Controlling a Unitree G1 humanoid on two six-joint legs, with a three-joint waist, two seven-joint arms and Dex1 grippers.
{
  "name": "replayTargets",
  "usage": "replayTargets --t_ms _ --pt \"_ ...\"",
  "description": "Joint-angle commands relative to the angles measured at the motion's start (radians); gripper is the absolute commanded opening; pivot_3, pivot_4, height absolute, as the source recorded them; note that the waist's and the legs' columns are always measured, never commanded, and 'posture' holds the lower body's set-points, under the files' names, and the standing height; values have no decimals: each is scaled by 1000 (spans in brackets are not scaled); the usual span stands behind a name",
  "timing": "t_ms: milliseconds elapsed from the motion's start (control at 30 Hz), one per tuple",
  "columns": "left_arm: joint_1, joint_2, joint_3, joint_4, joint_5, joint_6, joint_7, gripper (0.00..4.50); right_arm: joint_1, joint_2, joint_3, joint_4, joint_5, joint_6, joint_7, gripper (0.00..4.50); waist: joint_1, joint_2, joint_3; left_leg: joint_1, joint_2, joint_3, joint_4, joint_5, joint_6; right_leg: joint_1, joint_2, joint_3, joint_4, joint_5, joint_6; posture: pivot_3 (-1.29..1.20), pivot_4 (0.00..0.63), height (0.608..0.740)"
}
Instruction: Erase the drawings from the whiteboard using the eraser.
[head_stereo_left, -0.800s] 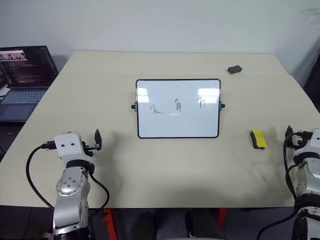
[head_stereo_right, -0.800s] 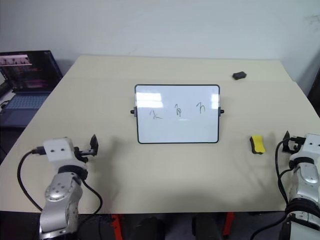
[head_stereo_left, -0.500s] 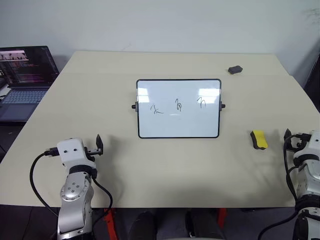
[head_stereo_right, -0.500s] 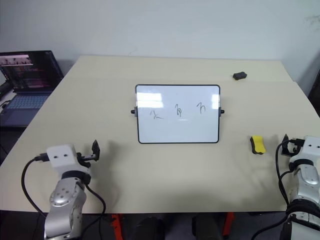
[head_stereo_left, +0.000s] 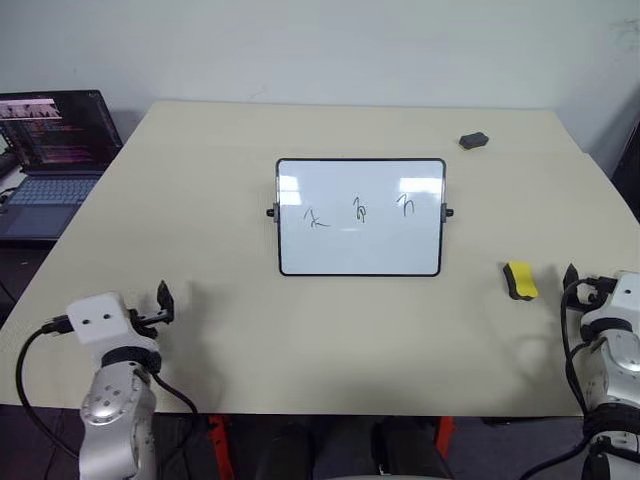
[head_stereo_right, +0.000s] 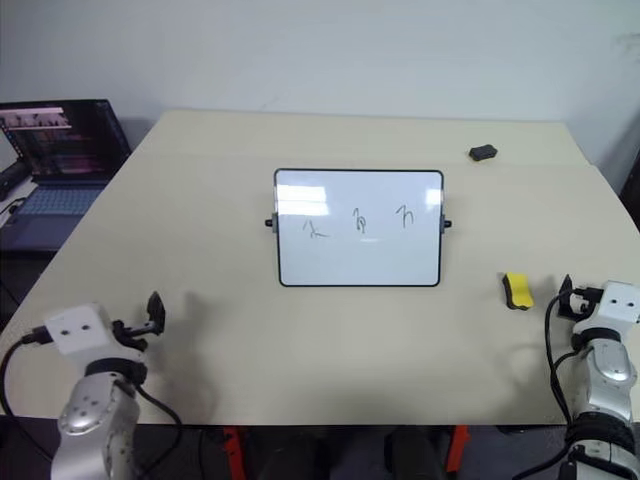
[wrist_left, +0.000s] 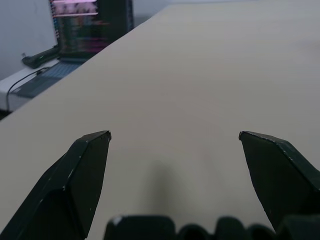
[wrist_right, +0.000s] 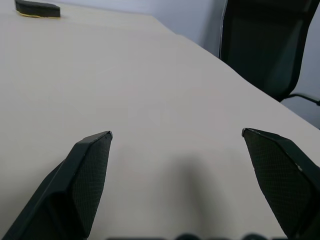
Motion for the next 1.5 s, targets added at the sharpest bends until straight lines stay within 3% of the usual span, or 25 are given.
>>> replayTargets --t_ms 33,267,500,700,733,833,967,1233,1500 --pt "-51 55 21 -30 -38 14 -44 4500 40 -5 -10 -126 5 26 -7 4484 1 1 0 0 0 0 0 0 0 0 0 0 0 0 0 0 150 740" --pt "-196 173 -78 -48 -149 58 -263 4500 106 5 -35 -334 10 147 -74 4484 0 1 0 1 0 0 0 0 0 1 0 0 0 0 0 0 150 740" --pt "-295 284 -168 -76 -222 107 -447 4500 206 17 -43 -588 135 327 6 4484 -4 1 0 0 0 0 0 0 0 0 0 0 0 0 0 0 150 740" --pt "-425 397 -244 -109 -418 257 -684 4500 269 21 -99 -786 194 457 -37 4484 -1 2 1 -1 0 0 0 0 0 -1 0 0 1 0 0 0 150 740" --pt "-462 409 -268 -86 -412 256 -717 4500 267 26 -107 -800 187 455 -49 4484 -2 2 1 -1 0 -1 1 0 0 -1 0 -1 1 0 0 0 150 740" --pt "-536 454 -353 -54 -391 254 -839 4500 294 6 -92 -904 257 674 -72 4484 -2 2 0 0 -1 0 1 0 0 0 0 0 1 0 0 0 150 740" --pt "-507 506 -457 -92 -373 239 -985 4500 333 7 -66 -1019 307 819 -66 4484 -7 4 1 0 0 0 0 0 0 -1 1 1 1 0 0 0 150 740" --pt "-522 470 -602 -101 -288 165 -1078 4500 310 0 44 -1157 303 1047 -95 4484 -2 4 1 -1 0 0 0 0 0 -1 1 0 1 0 0 0 150 740" --pt "-584 412 -700 -121 -266 200 -1102 4500 198 23 65 -1066 303 1093 -79 4484 -3 3 1 -2 -1 0 0 0 0 -2 1 0 0 0 0 0 150 740"
